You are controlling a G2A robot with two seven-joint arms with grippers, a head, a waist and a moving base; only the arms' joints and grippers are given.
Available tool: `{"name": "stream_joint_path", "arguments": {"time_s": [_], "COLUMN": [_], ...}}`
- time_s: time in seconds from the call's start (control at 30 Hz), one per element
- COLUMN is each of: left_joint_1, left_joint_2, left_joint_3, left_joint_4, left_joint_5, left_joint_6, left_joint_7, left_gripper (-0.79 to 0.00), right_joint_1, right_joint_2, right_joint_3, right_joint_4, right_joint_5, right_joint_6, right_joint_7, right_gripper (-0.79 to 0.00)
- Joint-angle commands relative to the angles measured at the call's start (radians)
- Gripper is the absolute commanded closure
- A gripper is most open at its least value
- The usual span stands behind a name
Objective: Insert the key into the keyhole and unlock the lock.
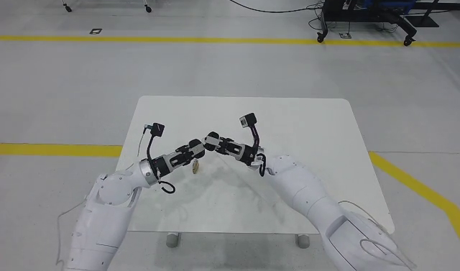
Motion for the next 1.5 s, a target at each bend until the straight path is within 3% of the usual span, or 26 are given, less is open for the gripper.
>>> {"name": "stream_joint_path", "arguments": {"time_s": [0.0,0.4,0.43,0.47,1.17,1.33,1.47], "left_joint_1": [0.0,-0.004,-0.005,-0.006,0.001,0.003,-0.026], "left_joint_2": [0.002,0.01,0.011,0.012,0.017,0.018,0.024], "left_joint_3": [0.0,-0.002,-0.002,-0.001,-0.003,0.006,0.006], "left_joint_4": [0.001,0.001,0.001,-0.005,-0.019,-0.023,0.016], "left_joint_5": [0.006,0.007,0.007,0.007,0.051,-0.018,-0.197], "left_joint_6": [0.008,0.044,0.045,0.033,0.012,0.069,0.211], "left_joint_7": [0.008,0.057,0.059,0.057,0.072,0.045,-0.128], "left_gripper": [0.0,0.0,0.0,0.0,0.0,0.0,0.0], "right_joint_1": [0.0,0.0,0.001,0.001,0.0,-0.006,-0.035], "right_joint_2": [-0.001,0.0,0.001,0.002,0.005,0.01,0.033], "right_joint_3": [0.001,0.013,0.014,0.015,0.025,0.034,0.073], "right_joint_4": [0.002,0.006,0.006,0.005,0.007,-0.007,-0.068], "right_joint_5": [-0.004,-0.023,-0.025,-0.027,-0.021,-0.034,0.005], "right_joint_6": [-0.001,-0.011,-0.01,-0.01,-0.002,0.016,0.073], "right_joint_7": [-0.001,-0.011,-0.01,-0.01,-0.005,-0.031,0.007], "right_gripper": [0.0,0.0,-0.062,-0.785,-0.785,-0.785,-0.785]}}
